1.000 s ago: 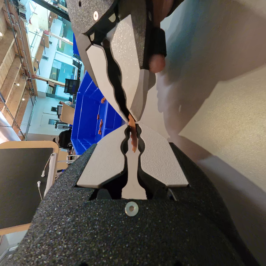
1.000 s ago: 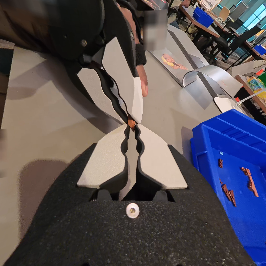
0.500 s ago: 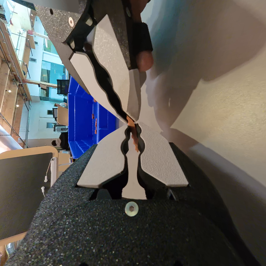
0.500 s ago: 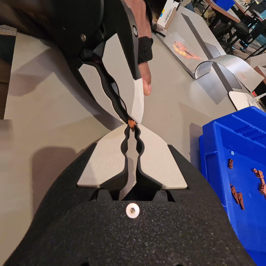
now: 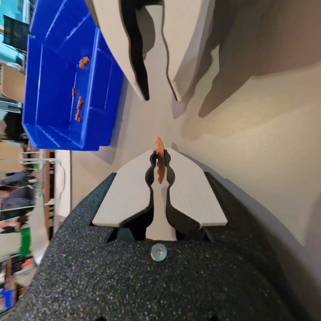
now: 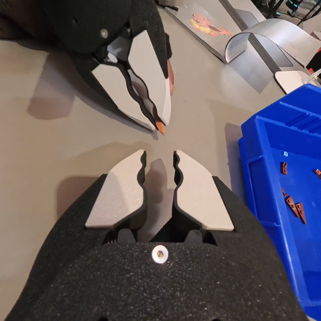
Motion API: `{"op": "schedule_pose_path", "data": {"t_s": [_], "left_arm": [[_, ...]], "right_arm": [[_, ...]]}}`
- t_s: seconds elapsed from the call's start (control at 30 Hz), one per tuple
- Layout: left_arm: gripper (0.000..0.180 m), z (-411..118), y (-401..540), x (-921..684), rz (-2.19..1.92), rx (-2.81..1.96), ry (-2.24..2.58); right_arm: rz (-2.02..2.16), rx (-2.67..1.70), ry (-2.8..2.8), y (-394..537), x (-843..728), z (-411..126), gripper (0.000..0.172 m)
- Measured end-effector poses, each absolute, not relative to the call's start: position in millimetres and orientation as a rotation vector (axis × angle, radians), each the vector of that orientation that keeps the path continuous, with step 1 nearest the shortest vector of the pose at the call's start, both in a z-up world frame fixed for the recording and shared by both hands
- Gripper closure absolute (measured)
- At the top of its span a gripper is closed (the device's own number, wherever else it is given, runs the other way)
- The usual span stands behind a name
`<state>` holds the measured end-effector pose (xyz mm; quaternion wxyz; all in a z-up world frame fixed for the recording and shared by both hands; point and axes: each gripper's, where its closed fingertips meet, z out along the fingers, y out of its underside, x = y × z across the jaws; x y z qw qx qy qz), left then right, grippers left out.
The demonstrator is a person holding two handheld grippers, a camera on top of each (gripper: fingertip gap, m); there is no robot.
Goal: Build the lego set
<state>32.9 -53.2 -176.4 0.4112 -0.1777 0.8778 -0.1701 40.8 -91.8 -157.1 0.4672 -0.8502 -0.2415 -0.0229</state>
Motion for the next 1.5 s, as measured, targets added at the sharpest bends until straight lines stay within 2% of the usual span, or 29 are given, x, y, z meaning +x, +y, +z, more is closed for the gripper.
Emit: {"op": "schedule_pose_path", "data": {"t_s": [0.17, 0.43, 0.67, 0.93, 1.13, 1.33, 1.5], "left_arm": [[0.168, -171.0, -53.6, 29.1, -0.633, -0.554, 2.215], [0.156, -162.4, -47.5, 23.5, -0.741, -0.592, 2.199], [0.157, -134.8, 11.9, 27.2, -0.879, -0.887, 2.01], [0.157, -97.8, 116.2, 52.7, -0.798, -1.171, 1.669], [0.15, -90.4, 169.3, 92.8, -0.73, -1.254, 1.617], [0.148, -87.1, 191.7, 116.2, -0.635, -1.198, 1.354], [0.148, -81.9, 173.8, 110.8, -0.481, -1.026, 1.28]], "right_arm": [[-0.045, -2.089, -0.561, -91.5, 43.3, -156.2, 0.139], [0.013, -2.093, -0.56, -93.2, 41.0, -156.7, 0.137], [0.105, -2.129, -0.591, -85.8, 36.5, -155.5, 0.138], [-0.01, -2.072, -0.696, -39.1, 25.7, -132.3, 0.138], [-0.091, -1.953, -0.707, 20.2, 18.2, -114.1, 0.138], [-0.026, -1.913, -0.593, 55.5, 29.9, -128.3, 0.139], [0.042, -1.86, -0.515, 54.5, 43.4, -132.0, 0.141]]}}
